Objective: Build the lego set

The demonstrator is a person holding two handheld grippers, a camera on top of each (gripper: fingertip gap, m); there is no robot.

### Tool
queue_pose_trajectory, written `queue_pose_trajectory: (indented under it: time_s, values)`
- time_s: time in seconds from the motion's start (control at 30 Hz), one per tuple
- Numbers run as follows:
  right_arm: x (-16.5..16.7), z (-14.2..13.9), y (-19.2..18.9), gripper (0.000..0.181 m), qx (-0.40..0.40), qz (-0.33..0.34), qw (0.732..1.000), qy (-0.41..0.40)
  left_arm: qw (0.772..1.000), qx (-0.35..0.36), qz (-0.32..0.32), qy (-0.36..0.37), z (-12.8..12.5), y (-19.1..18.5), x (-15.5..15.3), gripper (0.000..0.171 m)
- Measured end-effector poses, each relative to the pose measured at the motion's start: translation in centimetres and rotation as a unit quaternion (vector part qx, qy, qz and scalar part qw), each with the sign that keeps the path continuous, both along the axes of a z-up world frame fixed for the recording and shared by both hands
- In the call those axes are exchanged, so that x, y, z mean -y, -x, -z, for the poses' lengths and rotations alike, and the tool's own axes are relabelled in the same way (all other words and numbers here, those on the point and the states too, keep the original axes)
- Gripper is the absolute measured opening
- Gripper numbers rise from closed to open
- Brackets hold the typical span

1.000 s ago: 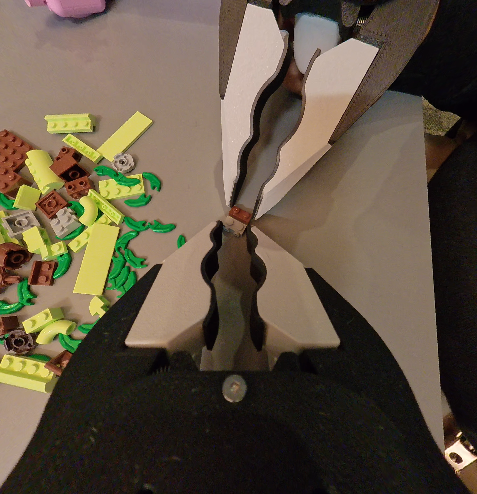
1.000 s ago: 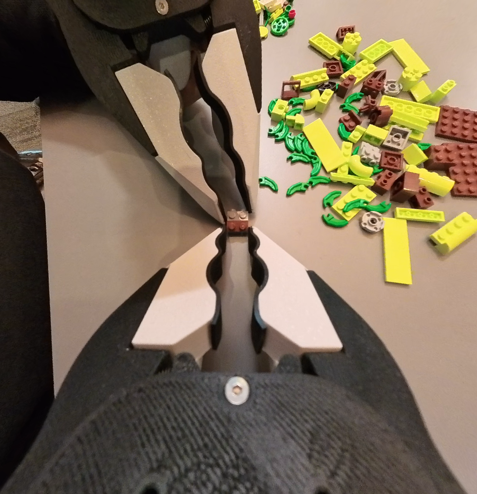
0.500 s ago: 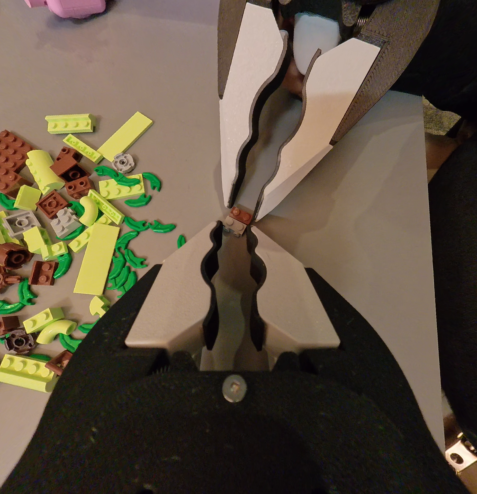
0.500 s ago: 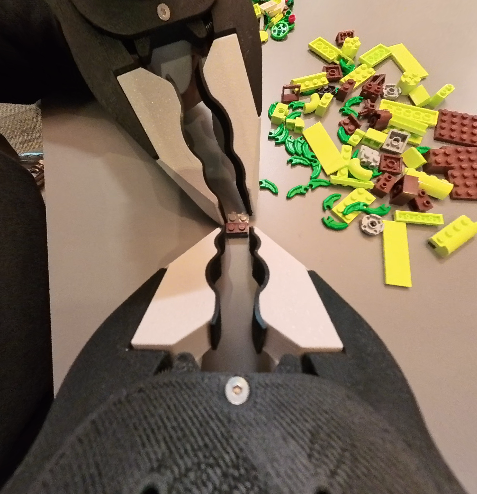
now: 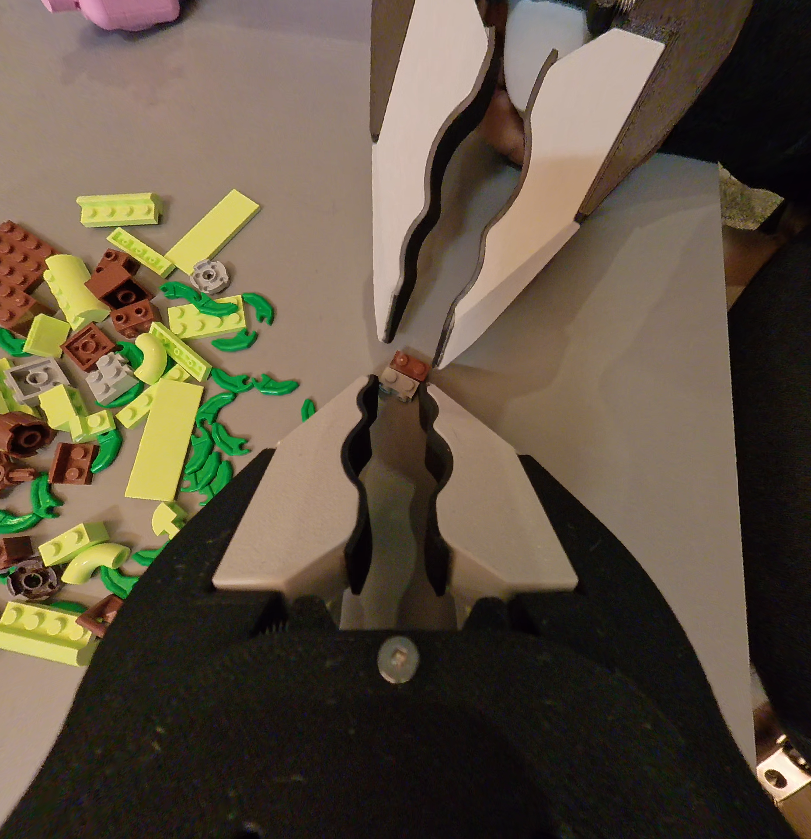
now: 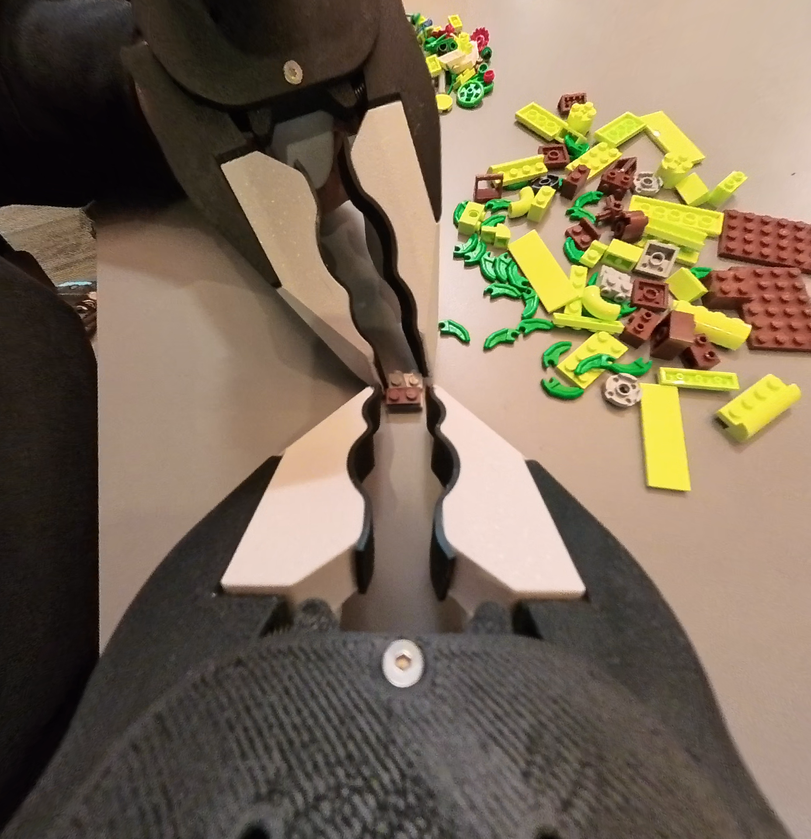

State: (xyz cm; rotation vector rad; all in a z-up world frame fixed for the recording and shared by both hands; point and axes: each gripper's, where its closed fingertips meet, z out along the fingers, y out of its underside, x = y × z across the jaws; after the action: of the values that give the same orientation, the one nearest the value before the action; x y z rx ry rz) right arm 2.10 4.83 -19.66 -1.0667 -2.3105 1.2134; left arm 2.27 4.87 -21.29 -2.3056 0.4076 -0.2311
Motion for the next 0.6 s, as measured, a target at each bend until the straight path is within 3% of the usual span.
queue_pose_trajectory:
  time_s: [0.6]
  values:
    - [0.19,0.77,0.20,0.012,0.012,0.003,1.000,-0.021,1.000,0.000,0.000,0.000,-0.01,-0.02,0.01,0.015]
